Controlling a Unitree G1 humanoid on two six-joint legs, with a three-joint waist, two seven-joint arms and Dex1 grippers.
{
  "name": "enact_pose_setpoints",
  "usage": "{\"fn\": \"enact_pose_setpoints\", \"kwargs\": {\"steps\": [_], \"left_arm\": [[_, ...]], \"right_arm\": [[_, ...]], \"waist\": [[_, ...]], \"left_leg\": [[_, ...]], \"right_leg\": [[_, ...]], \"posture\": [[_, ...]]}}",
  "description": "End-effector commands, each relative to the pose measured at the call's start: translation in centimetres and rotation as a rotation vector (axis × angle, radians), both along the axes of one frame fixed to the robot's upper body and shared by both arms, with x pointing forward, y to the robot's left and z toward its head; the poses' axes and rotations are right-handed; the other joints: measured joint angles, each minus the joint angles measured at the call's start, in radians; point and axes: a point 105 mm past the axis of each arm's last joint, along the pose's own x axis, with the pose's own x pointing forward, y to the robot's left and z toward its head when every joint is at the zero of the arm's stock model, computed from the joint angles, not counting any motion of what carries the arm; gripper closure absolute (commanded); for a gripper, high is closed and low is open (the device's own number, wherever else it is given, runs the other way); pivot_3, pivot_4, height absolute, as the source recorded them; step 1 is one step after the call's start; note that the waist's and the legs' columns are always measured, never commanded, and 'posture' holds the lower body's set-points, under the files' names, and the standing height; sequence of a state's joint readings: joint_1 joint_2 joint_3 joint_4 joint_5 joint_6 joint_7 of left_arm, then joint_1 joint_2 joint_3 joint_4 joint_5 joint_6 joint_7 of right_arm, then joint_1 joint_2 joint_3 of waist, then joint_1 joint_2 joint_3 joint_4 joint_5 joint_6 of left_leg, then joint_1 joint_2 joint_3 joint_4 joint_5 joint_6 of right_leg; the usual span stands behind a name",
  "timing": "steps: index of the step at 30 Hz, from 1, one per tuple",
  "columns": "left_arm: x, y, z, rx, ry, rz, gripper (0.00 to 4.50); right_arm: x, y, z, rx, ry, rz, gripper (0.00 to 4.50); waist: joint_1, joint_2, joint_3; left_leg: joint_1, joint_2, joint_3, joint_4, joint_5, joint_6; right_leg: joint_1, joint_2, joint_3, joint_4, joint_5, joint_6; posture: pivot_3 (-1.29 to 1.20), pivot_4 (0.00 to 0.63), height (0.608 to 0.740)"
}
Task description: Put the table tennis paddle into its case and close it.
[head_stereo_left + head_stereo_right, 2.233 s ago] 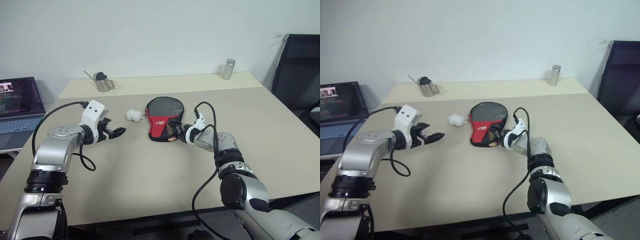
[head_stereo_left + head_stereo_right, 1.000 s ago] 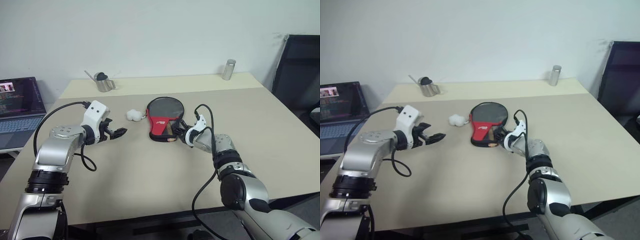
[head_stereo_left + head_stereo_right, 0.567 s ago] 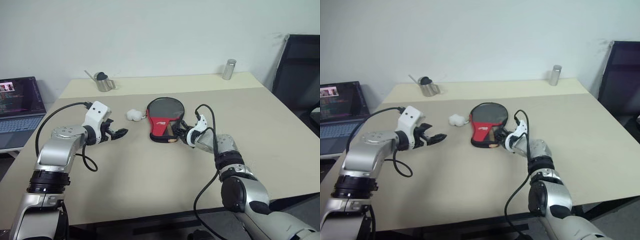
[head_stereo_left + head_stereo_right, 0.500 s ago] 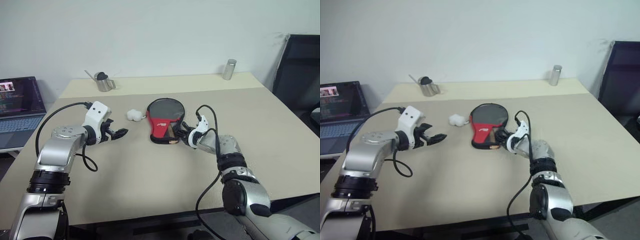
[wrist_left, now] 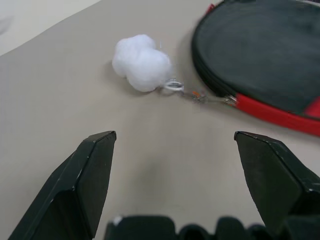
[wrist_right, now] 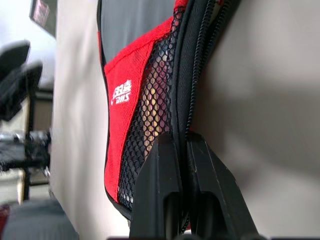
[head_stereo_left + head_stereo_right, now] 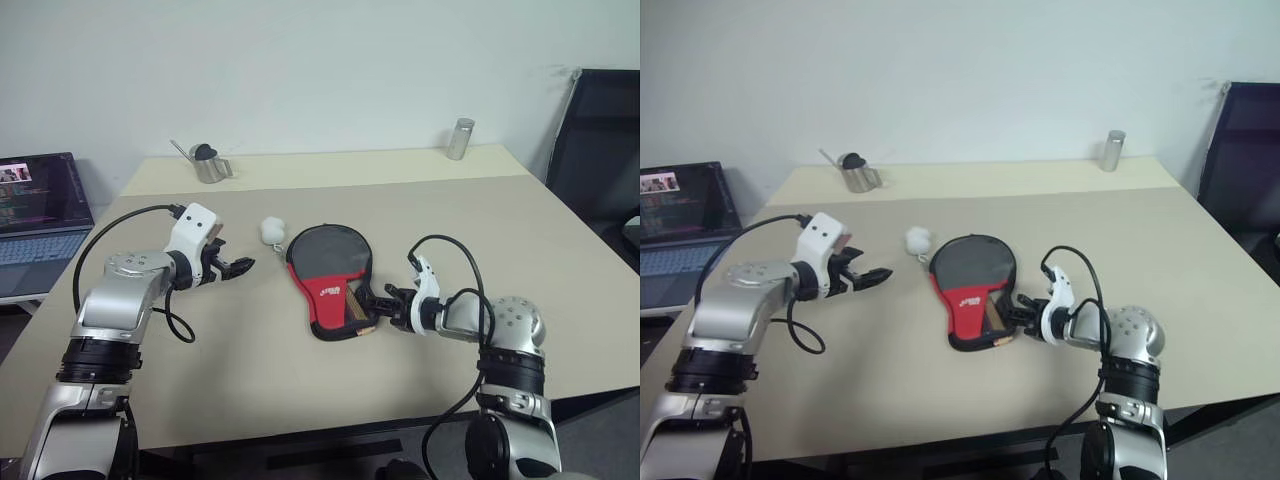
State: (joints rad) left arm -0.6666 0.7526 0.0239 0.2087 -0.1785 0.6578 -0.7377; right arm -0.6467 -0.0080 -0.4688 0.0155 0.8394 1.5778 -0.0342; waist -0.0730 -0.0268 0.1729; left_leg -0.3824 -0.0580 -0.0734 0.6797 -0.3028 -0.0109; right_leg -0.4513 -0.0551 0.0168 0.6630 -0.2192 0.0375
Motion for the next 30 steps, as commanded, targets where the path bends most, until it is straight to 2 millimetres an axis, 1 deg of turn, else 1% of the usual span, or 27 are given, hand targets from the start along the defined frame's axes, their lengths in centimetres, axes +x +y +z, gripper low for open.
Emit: {"fn": "enact_pose_setpoints", "kwargs": {"steps": [1,9,12,17,22,30], "left_arm": [[0.3,-0.4,1.1,0.016,-0.038,-0.030,0.34],[1.5,-1.7,0.9,0.024,-0.022,-0.087,0.34],[2.0,-2.3,1.0,0.025,-0.022,-0.108,0.34],[2.7,-3.1,0.9,0.028,-0.023,-0.139,0.34],[3.1,-3.5,0.9,0.025,-0.026,-0.155,0.34],[3.1,-3.4,0.8,0.026,-0.028,-0.157,0.34]], "right_arm": [[-1.8,-0.2,0.6,0.013,-0.058,0.013,4.46],[-4.4,-1.1,-0.2,0.028,-0.062,-0.080,4.46],[-5.2,-1.7,0.0,0.042,-0.068,-0.104,4.46],[-7.1,-2.0,0.4,0.066,-0.064,-0.083,4.46],[-8.6,-1.8,0.8,0.078,0.018,-0.064,4.46],[-9.8,-0.5,0.7,0.111,0.043,-0.065,4.46]], "waist": [[0.005,0.000,0.000],[0.026,0.000,0.000],[0.030,0.000,0.000],[0.033,0.000,0.000],[0.028,-0.001,0.000],[0.027,-0.001,0.000]], "left_leg": [[0.000,0.000,0.000,0.000,0.000,0.000],[0.000,0.000,0.000,0.000,0.000,0.000],[0.000,-0.001,0.000,0.000,0.000,0.000],[0.000,-0.001,0.000,0.000,0.000,0.001],[0.001,0.000,0.001,0.000,0.000,0.002],[0.003,0.000,0.001,0.001,0.001,0.004]], "right_leg": [[0.000,0.000,0.000,0.000,0.000,0.000],[0.000,0.000,0.000,0.000,0.000,0.000],[0.000,0.000,0.000,0.000,0.000,0.000],[0.001,0.000,0.000,-0.001,0.000,0.000],[0.001,0.000,0.000,-0.001,0.000,0.000],[0.007,0.000,-0.001,-0.002,0.000,0.001]], "posture": [[0.00,0.150,0.740],[0.00,0.150,0.740],[0.00,0.150,0.740],[0.00,0.150,0.740],[0.00,0.150,0.740],[0.00,0.150,0.740]]}}
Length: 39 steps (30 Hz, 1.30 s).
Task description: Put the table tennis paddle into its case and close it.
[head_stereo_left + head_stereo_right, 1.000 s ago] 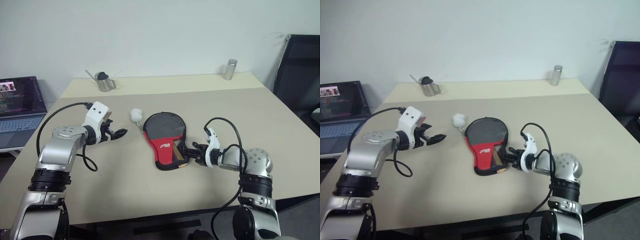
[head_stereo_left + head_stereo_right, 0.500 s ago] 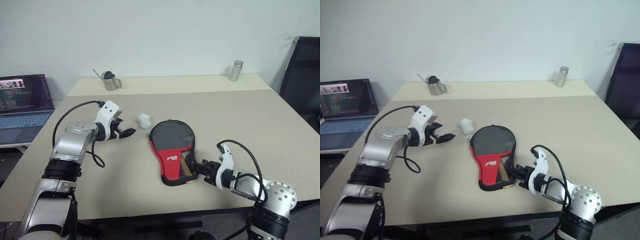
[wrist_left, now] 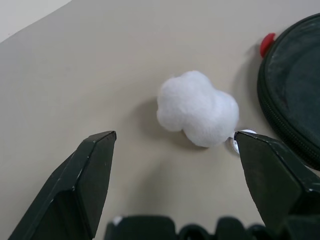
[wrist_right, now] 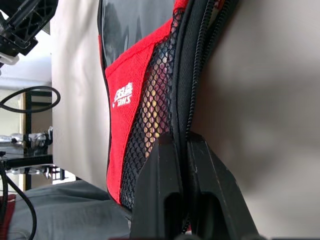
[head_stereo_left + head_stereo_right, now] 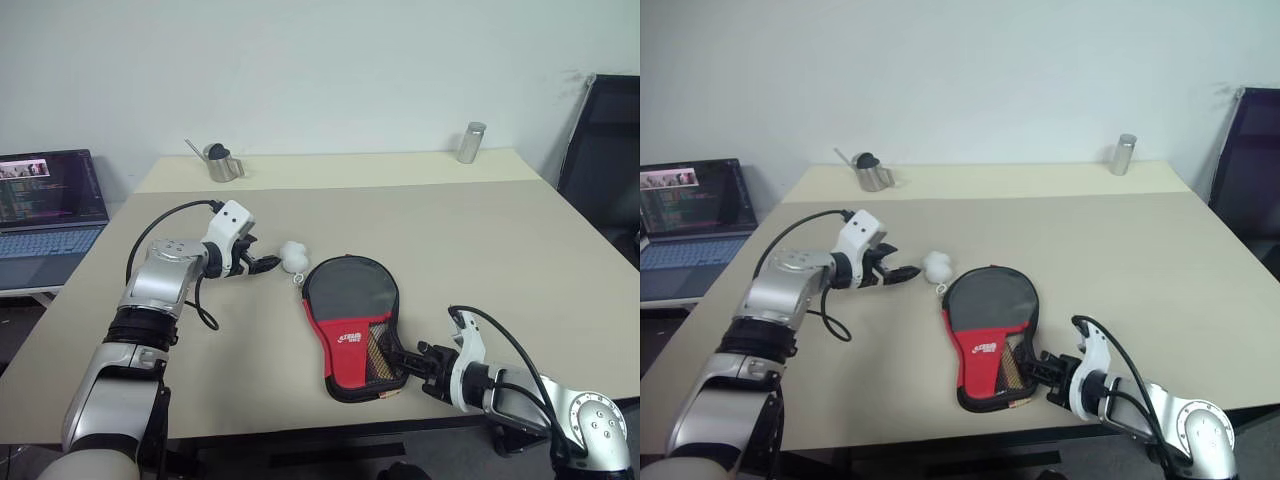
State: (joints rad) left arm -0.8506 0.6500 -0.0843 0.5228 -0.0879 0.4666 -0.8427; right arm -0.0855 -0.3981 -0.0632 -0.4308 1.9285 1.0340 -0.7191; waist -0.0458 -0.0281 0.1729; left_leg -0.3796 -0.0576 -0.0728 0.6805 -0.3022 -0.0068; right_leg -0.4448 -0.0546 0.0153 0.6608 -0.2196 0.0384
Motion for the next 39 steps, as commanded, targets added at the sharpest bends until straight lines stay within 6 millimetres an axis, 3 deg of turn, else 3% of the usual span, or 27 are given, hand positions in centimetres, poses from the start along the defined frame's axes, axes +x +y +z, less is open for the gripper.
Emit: {"fn": "enact_pose_setpoints", "kwargs": {"steps": [1,10,13,21,24,30,33,36,39], "left_arm": [[0.3,-0.2,1.8,0.006,-0.061,-0.015,0.34],[0.2,0.4,1.9,0.014,-0.064,0.002,0.34],[0.2,0.4,2.1,0.012,-0.067,0.005,0.34],[0.2,0.7,2.2,0.011,-0.073,0.018,0.34],[0.2,0.9,2.2,0.009,-0.076,0.027,0.34],[0.1,0.9,2.8,-0.023,-0.090,0.038,0.34],[-0.5,0.4,3.0,-0.057,-0.064,-0.012,0.34],[-1.8,-0.3,3.7,-0.081,-0.043,-0.119,0.34],[-3.5,-0.9,4.9,-0.103,-0.040,-0.245,0.34]], "right_arm": [[-0.9,1.4,1.5,0.079,-0.039,0.044,4.46],[-1.3,1.5,1.6,0.068,-0.060,0.099,4.46],[-1.2,1.5,1.6,0.064,-0.062,0.107,3.74],[-1.3,1.5,2.1,0.070,-0.096,0.179,1.04],[-1.1,-0.2,2.9,-0.001,-0.148,0.253,0.03],[-0.2,-4.8,3.9,-0.254,-0.264,0.385,0.03],[1.2,-6.2,5.4,-0.339,-0.364,0.411,0.03],[3.9,-6.6,7.6,-0.379,-0.502,0.381,0.03],[5.8,-5.7,8.9,-0.386,-0.598,0.380,0.03]], "waist": [[0.001,0.000,0.000],[0.008,0.000,0.000],[0.009,0.000,0.000],[0.015,-0.001,0.000],[0.015,-0.001,0.000],[0.017,-0.001,0.000],[0.016,-0.002,0.000],[0.014,-0.002,0.000],[0.013,-0.002,0.000]], "left_leg": [[0.000,0.000,0.000,0.000,0.000,0.000],[0.000,0.000,-0.001,0.000,0.000,0.000],[0.000,0.000,-0.001,0.000,0.000,0.000],[0.001,0.000,-0.002,0.000,0.000,0.000],[0.001,-0.001,-0.001,0.001,0.000,0.000],[0.001,0.000,-0.002,0.001,0.000,0.001],[0.001,0.000,-0.002,0.001,0.000,0.002],[0.002,0.000,-0.001,0.001,0.000,0.002],[0.002,0.000,-0.001,0.001,0.000,0.001]], "right_leg": [[0.000,0.000,0.000,0.000,0.000,0.000],[0.000,0.000,0.000,0.000,0.000,0.000],[0.000,0.000,0.000,0.000,0.000,0.000],[0.002,0.000,-0.001,-0.001,0.000,0.000],[0.002,0.000,-0.001,-0.002,0.000,0.000],[0.004,0.000,-0.003,-0.003,0.000,0.000],[0.004,0.000,-0.003,-0.003,0.000,0.000],[0.004,0.000,-0.003,-0.003,0.000,0.001],[0.004,0.000,-0.002,-0.003,0.000,0.000]], "posture": [[0.00,0.150,0.740],[0.00,0.150,0.740],[0.00,0.150,0.740],[0.00,0.150,0.740],[0.00,0.150,0.740],[0.00,0.150,0.740],[0.00,0.150,0.740],[0.00,0.150,0.740],[0.00,0.150,0.740]]}}
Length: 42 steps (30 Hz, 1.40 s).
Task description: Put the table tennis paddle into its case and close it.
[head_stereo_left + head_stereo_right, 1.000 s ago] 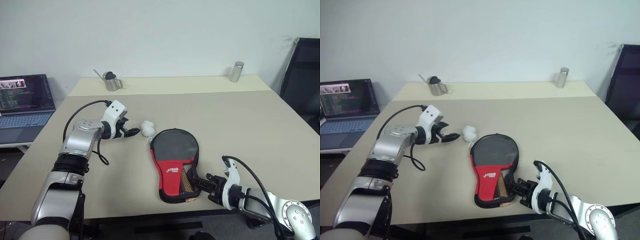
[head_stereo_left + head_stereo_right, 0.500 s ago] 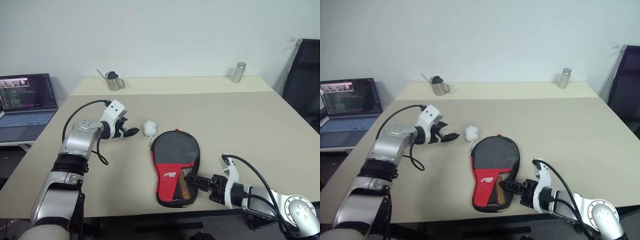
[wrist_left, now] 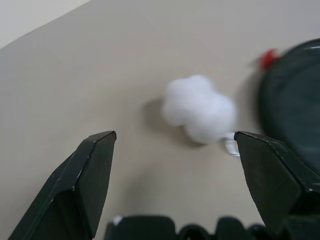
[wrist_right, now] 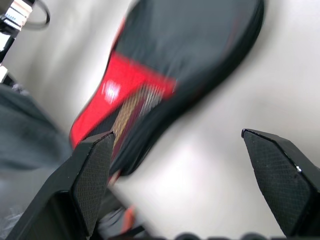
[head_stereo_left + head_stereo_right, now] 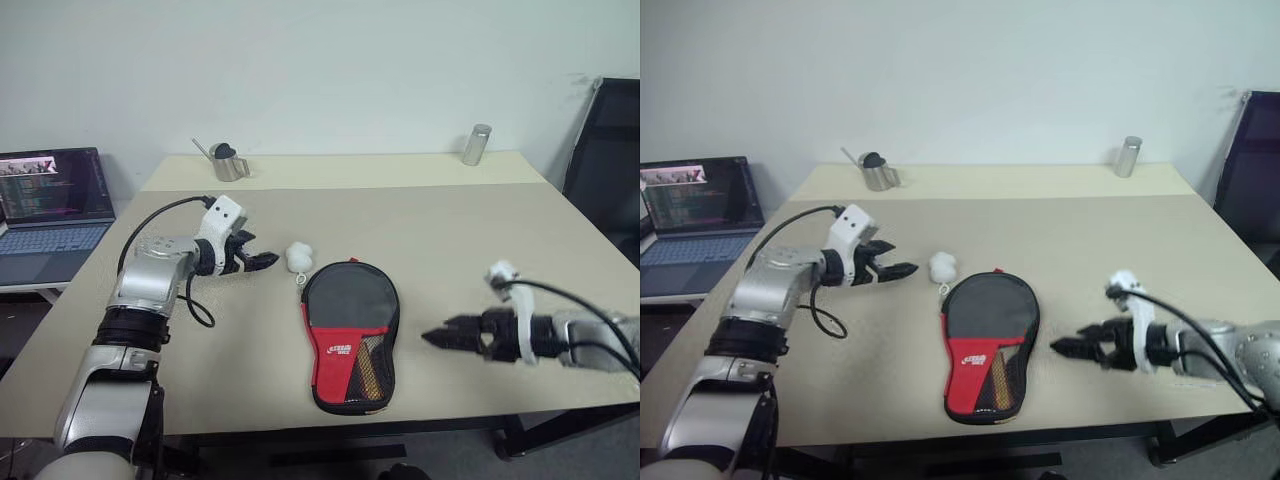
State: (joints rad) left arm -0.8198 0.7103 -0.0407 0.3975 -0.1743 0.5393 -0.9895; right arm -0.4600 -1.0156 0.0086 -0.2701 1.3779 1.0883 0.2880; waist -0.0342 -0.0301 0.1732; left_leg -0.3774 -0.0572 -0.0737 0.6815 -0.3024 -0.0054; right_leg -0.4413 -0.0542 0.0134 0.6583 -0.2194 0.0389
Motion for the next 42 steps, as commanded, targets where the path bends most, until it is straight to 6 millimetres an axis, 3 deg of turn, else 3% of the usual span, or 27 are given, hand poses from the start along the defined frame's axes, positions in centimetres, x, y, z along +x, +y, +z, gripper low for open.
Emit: {"fn": "enact_pose_setpoints", "kwargs": {"steps": [1,5,8,12,14,18,23,28,31,39,42], "left_arm": [[-2.3,-0.6,3.2,-0.028,-0.062,-0.167,0.34],[-4.8,-0.9,3.6,-0.012,-0.040,-0.314,0.34],[-7.5,-1.3,2.9,-0.001,0.023,-0.450,0.34],[-7.9,-0.9,2.7,0.001,0.036,-0.447,0.34],[-7.1,-0.6,3.0,-0.017,0.003,-0.399,0.34],[-2.2,0.7,3.3,-0.027,-0.116,-0.128,0.34],[1.3,-1.2,2.8,-0.117,-0.114,0.025,0.34],[2.9,-3.8,0.7,-0.148,-0.040,0.079,0.34],[3.4,-4.0,-0.2,-0.171,0.019,0.137,0.34],[5.3,-3.8,-2.1,-0.148,0.055,0.316,0.34],[5.6,-4.7,-2.7,-0.131,0.056,0.318,0.34]], "right_arm": [[1.9,1.4,1.6,0.018,-0.119,0.025,0.03],[3.8,3.8,2.0,0.019,-0.206,0.044,0.03],[4.8,5.9,1.1,0.004,-0.254,0.069,0.03],[5.6,8.1,0.3,-0.016,-0.314,0.099,0.03],[6.0,9.3,-0.1,-0.031,-0.361,0.115,0.03],[6.8,11.4,-1.3,-0.074,-0.468,0.133,0.03],[7.1,13.2,-4.1,-0.086,-0.452,0.127,0.03],[6.9,13.1,-8.2,-0.149,-0.325,0.108,0.03],[6.9,12.9,-9.7,-0.188,-0.299,0.101,0.03],[6.4,13.5,-10.3,-0.179,-0.280,0.106,0.03],[6.3,13.4,-10.4,-0.179,-0.270,0.105,0.03]], "waist": [[0.000,0.000,0.000],[0.003,0.000,0.000],[0.004,0.000,0.000],[0.008,0.000,0.000],[0.008,0.000,0.000],[0.008,0.000,0.000],[0.005,-0.001,0.000],[0.003,-0.001,-0.001],[-0.001,-0.002,-0.002],[0.002,-0.002,-0.002],[0.002,-0.003,-0.003]], "left_leg": [[0.000,0.000,0.000,0.000,0.000,0.000],[-0.001,0.000,0.000,-0.001,0.000,-0.001],[-0.002,0.000,-0.001,-0.001,0.000,-0.001],[-0.002,0.000,-0.001,0.000,0.000,-0.001],[-0.002,-0.001,-0.002,0.000,0.000,-0.001],[-0.001,-0.001,-0.002,0.000,0.000,-0.001],[-0.001,-0.002,-0.001,0.000,0.002,-0.003],[-0.003,-0.002,0.000,0.000,0.002,-0.005],[-0.002,-0.002,0.000,0.000,0.002,-0.005],[0.011,-0.002,0.000,-0.001,0.001,-0.002],[0.013,-0.003,0.000,-0.001,0.001,-0.002]], "right_leg": [[0.000,0.000,0.000,0.000,0.000,0.000],[-0.001,0.000,0.001,-0.001,0.000,0.000],[-0.001,-0.001,0.000,-0.002,0.000,0.000],[-0.002,-0.001,0.000,-0.002,0.000,0.000],[-0.002,-0.001,-0.001,-0.001,0.000,0.000],[-0.001,0.000,-0.001,0.000,0.000,0.000],[-0.002,0.000,-0.001,0.001,0.000,0.000],[-0.005,-0.001,0.000,0.001,0.000,0.000],[-0.005,0.000,0.000,0.002,0.000,0.000],[0.006,0.000,0.000,0.004,0.000,0.000],[0.008,0.000,0.000,0.004,0.000,0.000]], "posture": [[0.00,0.150,0.740],[0.00,0.150,0.740],[0.00,0.150,0.740],[0.00,0.150,0.740],[0.00,0.150,0.740],[0.00,0.150,0.740],[0.00,0.150,0.740],[0.00,0.150,0.740],[0.00,0.150,0.740],[0.00,0.150,0.740],[0.00,0.150,0.740]]}}
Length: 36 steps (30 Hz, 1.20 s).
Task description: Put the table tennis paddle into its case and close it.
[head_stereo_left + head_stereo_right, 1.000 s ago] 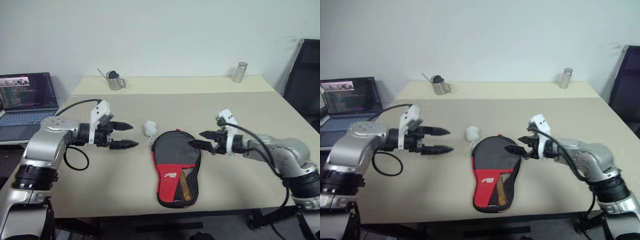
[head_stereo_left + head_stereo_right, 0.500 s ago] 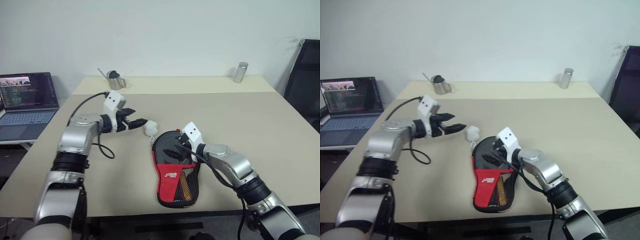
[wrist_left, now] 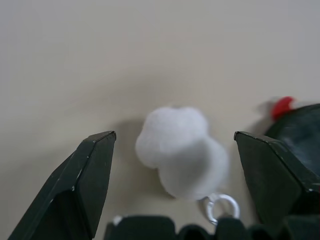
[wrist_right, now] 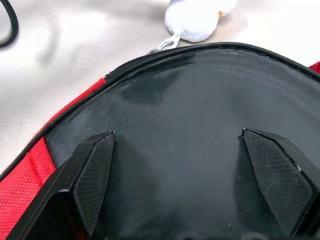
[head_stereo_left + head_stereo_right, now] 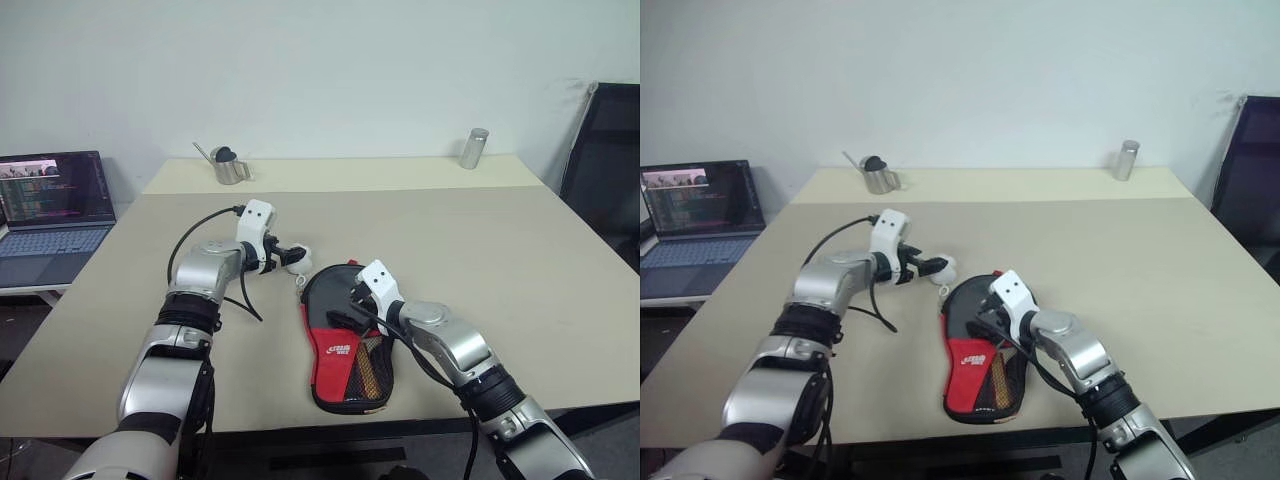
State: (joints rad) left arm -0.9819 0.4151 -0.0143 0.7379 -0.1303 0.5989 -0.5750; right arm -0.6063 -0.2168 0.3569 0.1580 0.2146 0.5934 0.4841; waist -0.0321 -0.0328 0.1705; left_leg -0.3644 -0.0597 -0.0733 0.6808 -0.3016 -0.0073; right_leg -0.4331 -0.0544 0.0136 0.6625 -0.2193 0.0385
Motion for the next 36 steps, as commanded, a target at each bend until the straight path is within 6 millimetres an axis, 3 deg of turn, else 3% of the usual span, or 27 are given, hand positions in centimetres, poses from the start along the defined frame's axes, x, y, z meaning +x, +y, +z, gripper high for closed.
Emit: {"fn": "enact_pose_setpoints", "kwargs": {"steps": [1,4,15,18,27,29,36], "left_arm": [[0.7,-1.2,1.4,0.000,-0.057,-0.014,0.34],[0.9,-2.0,0.3,-0.035,-0.017,-0.007,0.34],[1.8,-1.6,-2.7,0.055,-0.001,0.105,0.34],[2.0,-1.8,-2.7,0.071,-0.018,0.110,0.94],[2.6,-3.8,-1.5,0.201,-0.098,0.024,3.93],[2.7,-4.5,-1.1,0.270,-0.128,-0.016,4.14],[3.2,-6.0,0.3,0.472,-0.228,-0.077,4.14]], "right_arm": [[-0.8,-0.3,-2.1,-0.032,0.082,0.001,0.03],[-1.0,-0.2,-2.2,-0.038,0.083,0.009,0.03],[-1.2,-0.3,-2.4,-0.032,0.093,-0.015,0.03],[-1.4,-0.2,-2.6,-0.034,0.100,-0.013,0.00],[-2.4,0.6,-3.0,-0.020,0.130,0.026,0.00],[-2.7,0.9,-3.2,-0.015,0.145,0.036,0.00],[-3.3,1.8,-3.3,-0.004,0.156,0.074,0.00]], "waist": [[0.000,0.000,0.000],[0.000,0.000,0.000],[0.001,-0.002,-0.002],[0.001,-0.002,-0.003],[0.001,-0.002,-0.003],[0.001,-0.002,-0.003],[-0.001,-0.002,-0.003]], "left_leg": [[0.000,0.000,0.000,0.000,0.000,0.000],[0.000,0.000,0.000,0.000,0.000,-0.001],[0.000,0.000,0.000,0.000,0.001,-0.002],[0.000,0.000,0.000,0.000,0.000,-0.001],[0.001,0.000,-0.001,0.000,0.000,0.000],[0.001,0.000,-0.001,0.000,0.000,0.000],[0.001,0.000,-0.001,-0.001,0.000,0.000]], "right_leg": [[0.000,0.000,0.000,0.000,0.000,0.000],[0.000,0.000,0.000,0.000,0.000,0.000],[0.000,0.000,0.000,0.000,0.000,0.000],[0.000,0.000,0.000,0.000,0.000,0.000],[0.001,0.000,-0.001,0.000,0.000,0.000],[0.002,0.000,-0.002,-0.001,0.000,0.000],[0.002,0.000,-0.002,-0.001,0.000,0.000]], "posture": [[0.00,0.150,0.740],[0.00,0.150,0.740],[0.00,0.150,0.740],[0.00,0.150,0.740],[0.00,0.150,0.740],[0.00,0.150,0.740],[0.00,0.150,0.740]]}}
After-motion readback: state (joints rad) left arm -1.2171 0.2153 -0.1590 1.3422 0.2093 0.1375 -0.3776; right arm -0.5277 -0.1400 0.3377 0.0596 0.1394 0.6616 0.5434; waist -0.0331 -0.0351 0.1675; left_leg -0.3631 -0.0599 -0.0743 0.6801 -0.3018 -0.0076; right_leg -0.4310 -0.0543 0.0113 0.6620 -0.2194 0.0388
